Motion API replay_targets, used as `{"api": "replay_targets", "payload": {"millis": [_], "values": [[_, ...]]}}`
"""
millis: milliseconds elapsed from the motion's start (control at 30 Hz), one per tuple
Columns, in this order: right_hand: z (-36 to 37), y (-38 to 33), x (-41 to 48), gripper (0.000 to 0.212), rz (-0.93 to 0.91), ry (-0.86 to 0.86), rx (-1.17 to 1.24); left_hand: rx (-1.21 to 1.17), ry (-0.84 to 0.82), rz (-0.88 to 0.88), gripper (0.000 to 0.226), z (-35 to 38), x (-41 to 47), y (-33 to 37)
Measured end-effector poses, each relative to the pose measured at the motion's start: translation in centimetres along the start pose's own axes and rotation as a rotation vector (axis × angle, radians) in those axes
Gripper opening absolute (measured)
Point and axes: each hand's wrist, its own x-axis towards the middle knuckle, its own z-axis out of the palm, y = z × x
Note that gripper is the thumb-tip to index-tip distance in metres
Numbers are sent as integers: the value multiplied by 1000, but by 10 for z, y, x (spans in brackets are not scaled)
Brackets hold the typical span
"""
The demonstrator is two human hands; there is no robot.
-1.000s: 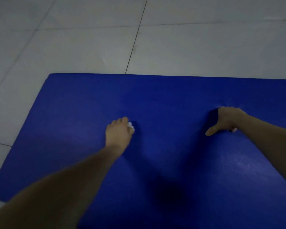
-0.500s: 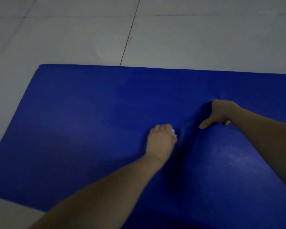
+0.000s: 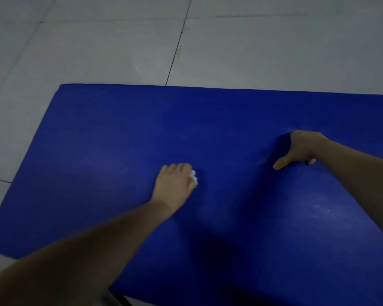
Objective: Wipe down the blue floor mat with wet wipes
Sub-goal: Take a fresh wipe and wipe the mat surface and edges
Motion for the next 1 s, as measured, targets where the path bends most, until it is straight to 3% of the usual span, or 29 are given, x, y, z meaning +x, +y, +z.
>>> {"api": "replay_targets", "payload": {"millis": [133, 200, 300, 600, 800, 867, 1000], "values": [[0, 0, 0, 92, 9, 7, -1, 34, 11, -336, 28, -13, -11, -69], [0, 1, 2, 94, 10, 5, -8, 41, 7, -383, 25, -13, -12, -63], [1, -1, 3, 93, 11, -3, -15, 22, -41, -269, 14, -5, -9, -17], [0, -4, 6, 91, 22, -13, -25, -169, -126, 89, 12, 20, -20, 147], [8, -2, 4, 106, 53, -4, 13, -119, -162, 315, 16, 28, -18, 148], [25, 4, -2, 112, 45, 92, 42, -85, -156, 236, 14, 18, -10, 121], [74, 6, -43, 79, -21, 218, 121, -36, -214, -123, 13, -8, -11, 43]]}}
